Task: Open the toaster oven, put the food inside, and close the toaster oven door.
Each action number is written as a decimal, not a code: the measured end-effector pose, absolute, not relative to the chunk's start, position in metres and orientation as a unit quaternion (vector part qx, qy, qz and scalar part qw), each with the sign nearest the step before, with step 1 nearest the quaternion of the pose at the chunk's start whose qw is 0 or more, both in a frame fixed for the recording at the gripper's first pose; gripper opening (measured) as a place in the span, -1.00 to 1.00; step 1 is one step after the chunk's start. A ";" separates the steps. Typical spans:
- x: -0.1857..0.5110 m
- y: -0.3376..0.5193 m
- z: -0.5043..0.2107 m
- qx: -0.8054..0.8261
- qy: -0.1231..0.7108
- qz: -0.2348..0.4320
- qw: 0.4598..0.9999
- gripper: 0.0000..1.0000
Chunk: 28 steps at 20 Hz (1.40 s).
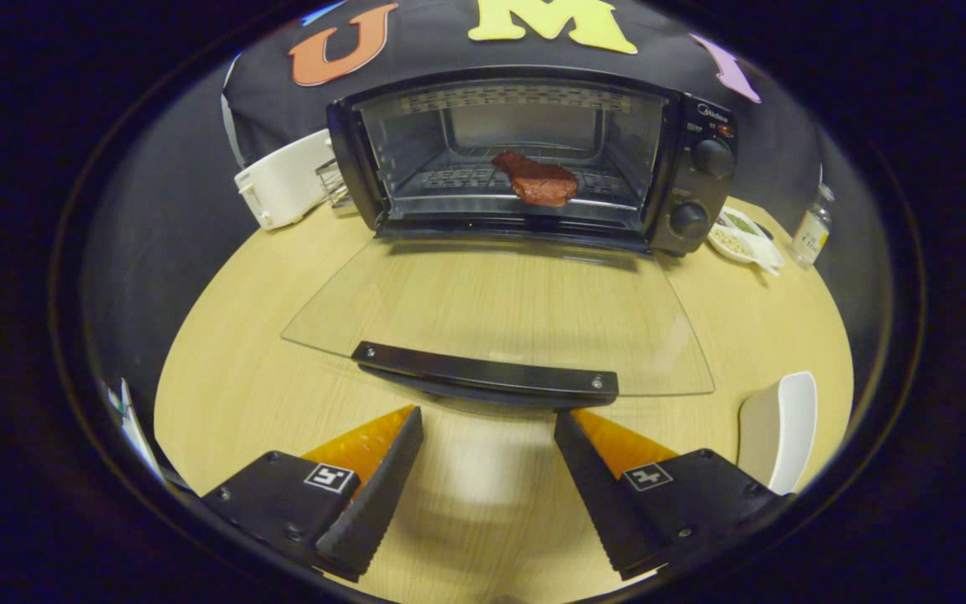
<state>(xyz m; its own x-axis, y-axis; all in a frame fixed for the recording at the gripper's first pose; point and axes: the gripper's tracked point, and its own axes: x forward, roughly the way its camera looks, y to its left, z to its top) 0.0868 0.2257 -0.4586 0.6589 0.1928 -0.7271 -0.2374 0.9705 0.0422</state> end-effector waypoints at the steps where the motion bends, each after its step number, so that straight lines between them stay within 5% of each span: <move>1: 0.087 0.226 -0.452 -0.025 0.393 0.119 0.911 1.00; 18: 0.153 0.231 -0.311 -0.010 0.289 0.115 0.950 1.00; 28: 0.136 0.199 -0.304 -0.004 0.285 0.102 0.953 1.00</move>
<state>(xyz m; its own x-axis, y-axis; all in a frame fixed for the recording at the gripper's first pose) 0.1355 0.1990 -0.3040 0.8173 0.1915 -0.5434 -0.1957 0.9793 0.0507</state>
